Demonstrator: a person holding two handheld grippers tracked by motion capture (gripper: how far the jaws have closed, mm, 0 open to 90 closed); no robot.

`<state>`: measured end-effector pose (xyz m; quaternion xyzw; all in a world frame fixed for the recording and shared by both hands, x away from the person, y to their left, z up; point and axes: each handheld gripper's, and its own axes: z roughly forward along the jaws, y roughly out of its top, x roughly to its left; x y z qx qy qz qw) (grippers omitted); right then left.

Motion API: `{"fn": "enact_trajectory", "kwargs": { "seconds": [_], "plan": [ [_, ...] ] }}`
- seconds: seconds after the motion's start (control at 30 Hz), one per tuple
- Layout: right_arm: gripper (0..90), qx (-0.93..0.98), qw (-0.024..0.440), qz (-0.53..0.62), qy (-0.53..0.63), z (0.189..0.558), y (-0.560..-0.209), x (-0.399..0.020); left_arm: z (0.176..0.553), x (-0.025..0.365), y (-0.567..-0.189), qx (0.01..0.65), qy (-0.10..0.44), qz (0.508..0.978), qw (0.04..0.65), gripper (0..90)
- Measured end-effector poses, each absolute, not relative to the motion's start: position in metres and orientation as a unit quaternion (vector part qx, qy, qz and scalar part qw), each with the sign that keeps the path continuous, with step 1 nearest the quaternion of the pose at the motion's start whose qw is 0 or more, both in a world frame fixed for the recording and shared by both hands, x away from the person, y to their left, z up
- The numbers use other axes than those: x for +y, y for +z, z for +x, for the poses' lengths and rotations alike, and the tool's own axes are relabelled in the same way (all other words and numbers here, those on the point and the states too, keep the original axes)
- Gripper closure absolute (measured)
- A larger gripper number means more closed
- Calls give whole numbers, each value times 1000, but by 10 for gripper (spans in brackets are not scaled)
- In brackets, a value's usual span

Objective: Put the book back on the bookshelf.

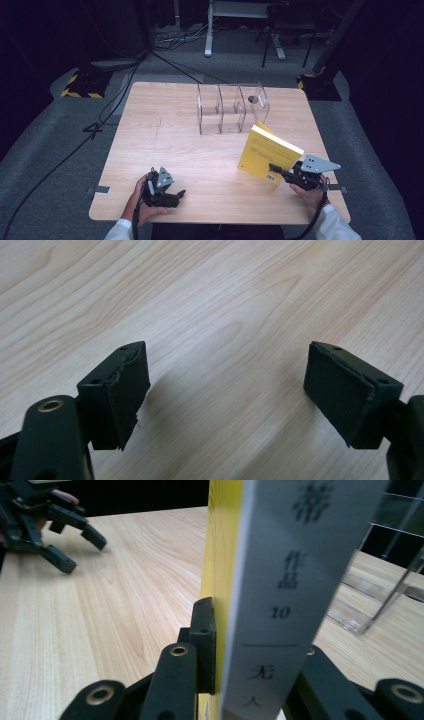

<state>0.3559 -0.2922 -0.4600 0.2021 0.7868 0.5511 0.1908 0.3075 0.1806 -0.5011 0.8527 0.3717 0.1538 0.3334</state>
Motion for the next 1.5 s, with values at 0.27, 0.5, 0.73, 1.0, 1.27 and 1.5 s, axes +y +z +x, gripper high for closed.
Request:
{"fn": "enact_trajectory", "kwargs": {
  "seconds": [0.27, 0.5, 0.73, 1.0, 1.27, 1.5],
  "plan": [
    [759, 779, 198, 226, 551, 358, -460, -300, 305, 195, -504, 386, 160, 844, 338, 159],
    [760, 770, 212, 242, 550, 358, -458, -305, 308, 198, -505, 391, 150, 842, 341, 155],
    [761, 759, 230, 259, 551, 360, -455, -310, 308, 198, -505, 393, 150, 841, 341, 157],
    [762, 749, 242, 279, 550, 362, -452, -313, 309, 196, -505, 401, 153, 837, 340, 157],
    [763, 745, 251, 279, 552, 363, -448, -312, 310, 196, -505, 401, 157, 837, 337, 155],
    [764, 742, 259, 278, 552, 368, -443, -307, 310, 196, -505, 401, 158, 837, 338, 154]
  ]
}}
